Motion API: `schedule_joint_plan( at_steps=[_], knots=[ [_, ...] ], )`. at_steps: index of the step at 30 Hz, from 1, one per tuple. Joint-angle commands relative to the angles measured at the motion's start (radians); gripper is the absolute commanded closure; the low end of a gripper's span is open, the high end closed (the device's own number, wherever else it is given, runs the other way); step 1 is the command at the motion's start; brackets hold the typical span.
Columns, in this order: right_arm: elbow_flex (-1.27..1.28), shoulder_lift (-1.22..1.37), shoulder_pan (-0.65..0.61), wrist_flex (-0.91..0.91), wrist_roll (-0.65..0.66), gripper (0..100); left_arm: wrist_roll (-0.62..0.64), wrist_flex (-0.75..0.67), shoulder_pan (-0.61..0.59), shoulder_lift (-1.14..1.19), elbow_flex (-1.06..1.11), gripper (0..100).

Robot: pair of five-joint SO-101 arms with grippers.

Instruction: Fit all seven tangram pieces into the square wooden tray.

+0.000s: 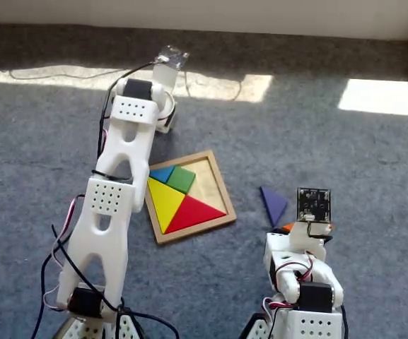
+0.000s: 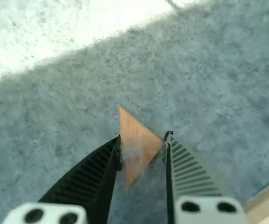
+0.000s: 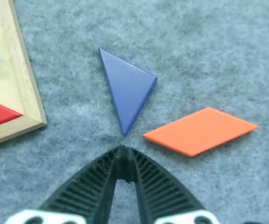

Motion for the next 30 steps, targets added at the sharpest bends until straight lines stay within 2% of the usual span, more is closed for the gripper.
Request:
schedule_joint_plan(
  at_steps=[1, 3, 12, 17, 30],
  knots=[
    [0.107, -0.013, 0.010, 0.002, -0.006, 99.3, -0.098, 0.175, 0.035, -0.053, -0.231, 87],
    [0.107, -0.013, 0.010, 0.002, -0.006, 99.3, -0.155, 0.232, 0.062, -0.070, -0.226, 87],
    [0.107, -0.013, 0.010, 0.002, -0.006, 99.3, -0.347, 0.239, 0.084, -0.153, -0.188, 87],
    [0.107, -0.013, 0.010, 0.001, -0.006, 99.3, -0.362, 0.242, 0.099, -0.231, -0.137, 87],
    [0.107, -0.013, 0.010, -0.002, -0.006, 99.3, -0.373, 0.236, 0.208, -0.719, 0.555, 90]
  ],
)
